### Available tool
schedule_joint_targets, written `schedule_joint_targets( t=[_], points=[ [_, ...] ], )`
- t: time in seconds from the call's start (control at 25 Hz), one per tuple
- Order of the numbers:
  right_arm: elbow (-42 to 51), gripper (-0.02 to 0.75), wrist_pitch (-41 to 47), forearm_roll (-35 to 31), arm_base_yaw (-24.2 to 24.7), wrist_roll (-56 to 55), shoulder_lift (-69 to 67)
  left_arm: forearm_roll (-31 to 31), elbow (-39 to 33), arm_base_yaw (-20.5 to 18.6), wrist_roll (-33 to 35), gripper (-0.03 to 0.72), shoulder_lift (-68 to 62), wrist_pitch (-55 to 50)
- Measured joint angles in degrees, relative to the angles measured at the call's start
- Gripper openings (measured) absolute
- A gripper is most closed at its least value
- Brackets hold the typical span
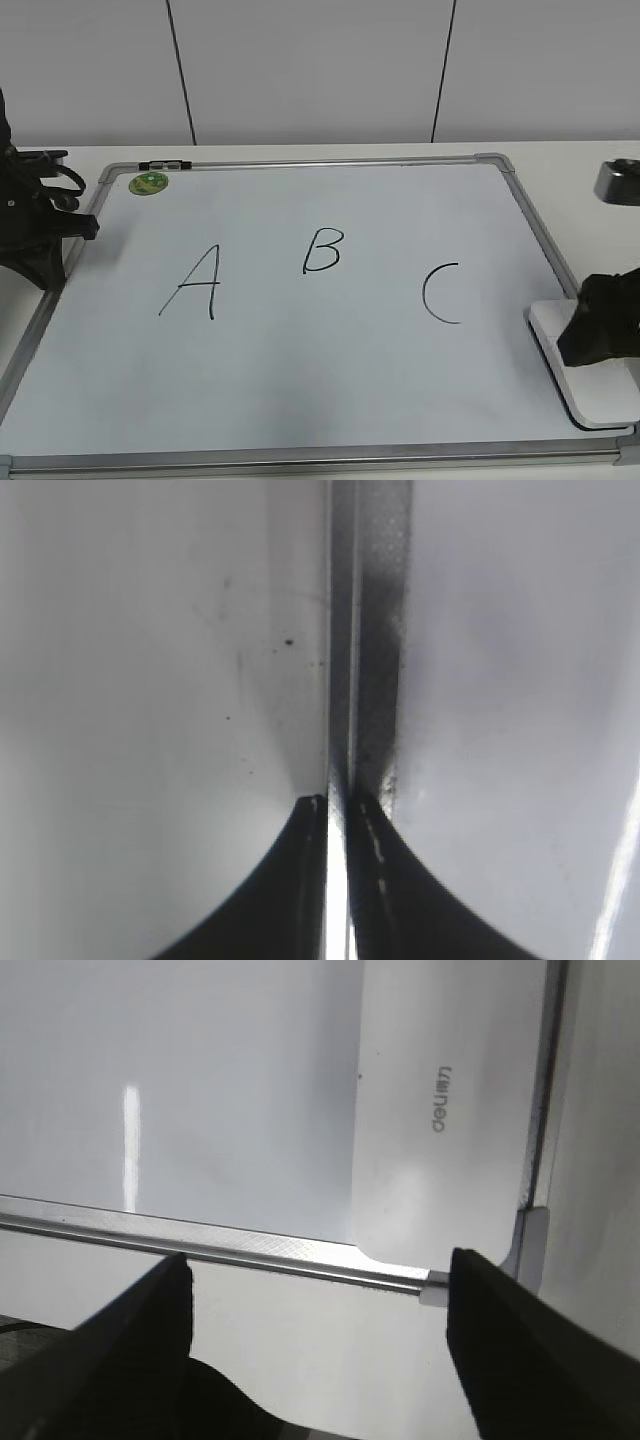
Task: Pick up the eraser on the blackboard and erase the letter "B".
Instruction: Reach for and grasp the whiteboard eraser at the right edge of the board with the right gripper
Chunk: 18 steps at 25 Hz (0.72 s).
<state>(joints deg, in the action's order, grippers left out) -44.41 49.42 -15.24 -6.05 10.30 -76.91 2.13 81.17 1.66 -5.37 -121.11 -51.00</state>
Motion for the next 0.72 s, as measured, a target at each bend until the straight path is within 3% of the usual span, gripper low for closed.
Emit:
schedule_joint_targets(
  t=[0.24,0.72],
  points=[
    [0.00,0.587,-2.60,8.08,-1.76,-8.09,-3.39,0.12,0.00,0.00,0.00,0.029,0.00,0.00],
    [-7.53,0.587,-2.14,11.90,-1.76,-12.58,-13.90,0.24,0.00,0.00,0.00,0.029,0.00,0.00]
  ],
)
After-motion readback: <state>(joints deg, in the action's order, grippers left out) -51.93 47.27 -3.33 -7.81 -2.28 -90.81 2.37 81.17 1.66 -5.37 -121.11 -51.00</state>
